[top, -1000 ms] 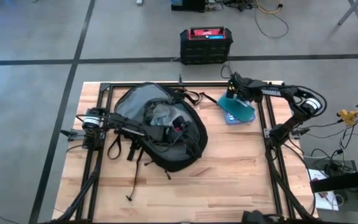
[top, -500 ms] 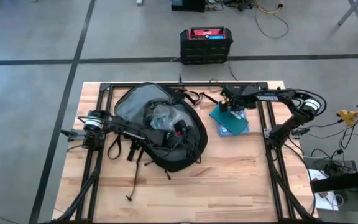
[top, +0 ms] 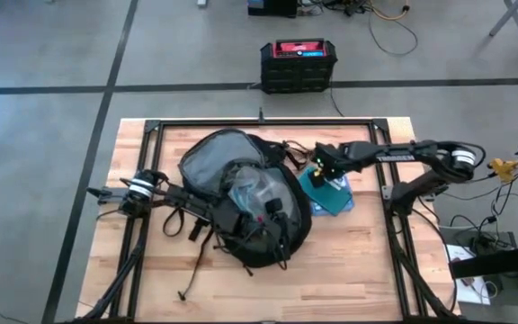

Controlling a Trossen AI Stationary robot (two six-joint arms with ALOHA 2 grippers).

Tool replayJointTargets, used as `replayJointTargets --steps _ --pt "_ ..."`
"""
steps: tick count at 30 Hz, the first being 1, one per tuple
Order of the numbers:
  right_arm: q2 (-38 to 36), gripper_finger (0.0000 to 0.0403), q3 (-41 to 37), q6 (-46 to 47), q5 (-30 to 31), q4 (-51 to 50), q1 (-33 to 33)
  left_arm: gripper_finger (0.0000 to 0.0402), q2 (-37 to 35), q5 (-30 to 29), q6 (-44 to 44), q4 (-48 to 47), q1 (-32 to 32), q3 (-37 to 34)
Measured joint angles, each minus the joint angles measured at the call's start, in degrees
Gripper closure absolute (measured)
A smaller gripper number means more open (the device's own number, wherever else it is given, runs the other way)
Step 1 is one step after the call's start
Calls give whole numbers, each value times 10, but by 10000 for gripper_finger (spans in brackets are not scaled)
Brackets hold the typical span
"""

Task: Unpack backpack
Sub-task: Put the cellphone into the backpack

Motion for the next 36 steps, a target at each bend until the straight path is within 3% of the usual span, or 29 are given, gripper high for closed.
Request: replayJointTargets --steps 3,7,11,18,22,30,36 --pt "-38 403 0 6 15 -33 30 322 -23 -7 -22 -40 0 -3" --pt "-103 403 0 6 69 -116 72 322 -55 -11 -23 -23 -11 -5" --pt "-157 403 -2 -36 73 -184 124 322 -62 7 -5 39 -12 -6" --pt "-206 403 -10 -81 56 -186 258 322 -59 39 -23 45 52 -1" --pt "-196 403 -11 -81 78 -177 365 322 -59 88 -26 33 106 26" --pt "-128 403 -11 -6 249 -144 587 322 -54 204 -31 -1 203 60" --pt "-28 397 -11 45 296 -137 655 322 -47 207 -56 23 222 54"
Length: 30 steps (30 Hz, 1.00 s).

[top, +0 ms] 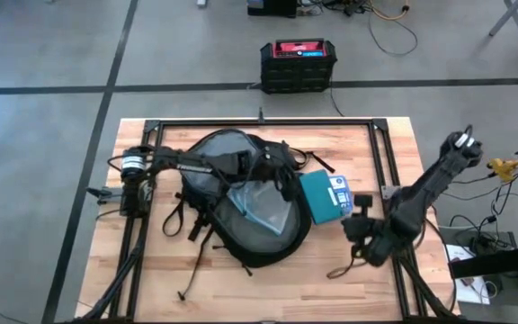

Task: Unpack backpack
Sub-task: Put the cellphone into the backpack

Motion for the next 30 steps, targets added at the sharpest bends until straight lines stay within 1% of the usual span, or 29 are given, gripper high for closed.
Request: replayJointTargets --steps 4,8,13,17,20,26,30 --pt "75 365 0 1 21 1 3 322 28 4 -11 14 -1 21" --pt "139 313 3 6 54 0 3 322 72 6 -14 7 3 50" --pt "193 244 11 8 83 0 3 322 126 9 -18 -1 16 110" --pt "225 207 12 9 103 0 0 322 171 8 -19 -28 34 169" --pt "240 193 12 9 132 0 -6 322 198 8 -21 -47 48 210" --pt "248 185 12 7 135 1 -18 322 247 5 -31 -118 62 263" --pt "242 191 12 2 134 0 -18 322 254 8 -39 -129 64 274"
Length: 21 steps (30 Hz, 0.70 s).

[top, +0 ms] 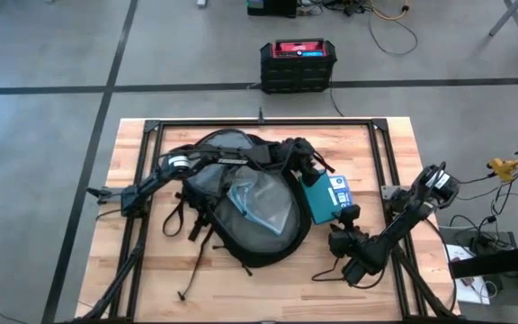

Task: Unpack backpack
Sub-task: Put the cellphone into the backpack

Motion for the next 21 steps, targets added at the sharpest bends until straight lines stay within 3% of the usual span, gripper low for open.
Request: replayJointTargets --steps 15,21 --pt "-5 202 1 -74 0 10 -50 322 1 30 52 -59 -9 -24" --pt "-10 211 12 -99 28 14 -60 322 1 32 65 -59 -13 -32"
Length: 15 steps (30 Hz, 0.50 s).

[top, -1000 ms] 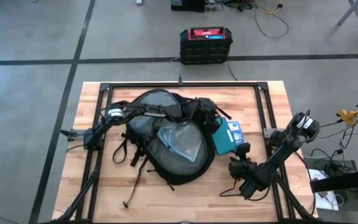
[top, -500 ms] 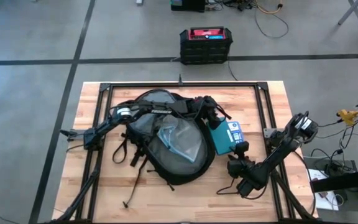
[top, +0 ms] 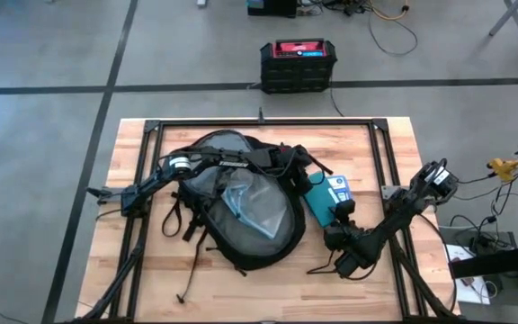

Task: Unpack backpack
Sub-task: Put the cellphone into the backpack

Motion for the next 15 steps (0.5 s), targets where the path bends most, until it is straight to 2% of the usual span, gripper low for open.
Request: replayJointTargets --steps 5,13,15 --pt "0 248 23 -28 1 0 0 322 0 1 0 -1 -1 0" --pt "-1 373 50 -39 32 -45 -4 322 -8 6 12 -3 -9 3" --pt "-1 390 63 -26 23 -72 -4 322 -17 15 15 -13 -11 3"
